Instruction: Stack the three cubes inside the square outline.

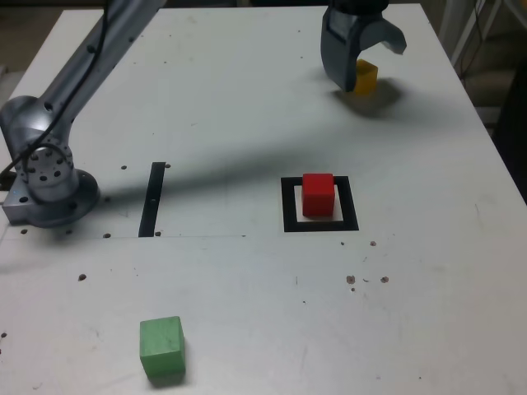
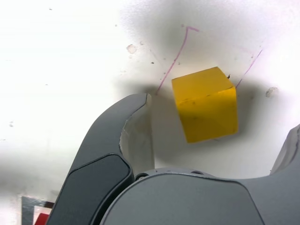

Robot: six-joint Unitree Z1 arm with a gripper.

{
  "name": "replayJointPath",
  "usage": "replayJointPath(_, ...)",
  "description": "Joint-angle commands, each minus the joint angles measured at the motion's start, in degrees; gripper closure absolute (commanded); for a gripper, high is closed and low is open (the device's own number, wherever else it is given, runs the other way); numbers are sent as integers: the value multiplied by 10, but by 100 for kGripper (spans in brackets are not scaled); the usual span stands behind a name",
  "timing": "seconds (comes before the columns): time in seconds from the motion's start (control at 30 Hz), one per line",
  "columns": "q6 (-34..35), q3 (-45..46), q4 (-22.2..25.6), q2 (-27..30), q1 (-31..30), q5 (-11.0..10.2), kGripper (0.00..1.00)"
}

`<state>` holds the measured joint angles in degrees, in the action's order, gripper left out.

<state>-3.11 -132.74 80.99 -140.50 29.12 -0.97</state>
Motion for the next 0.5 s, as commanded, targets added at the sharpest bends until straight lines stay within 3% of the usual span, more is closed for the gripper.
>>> replayJointPath(0.0, 3, -7, -2, -7, 1, 1, 1)
replayJointPath(0.47, 24, -27, -2, -32, 1, 7, 9)
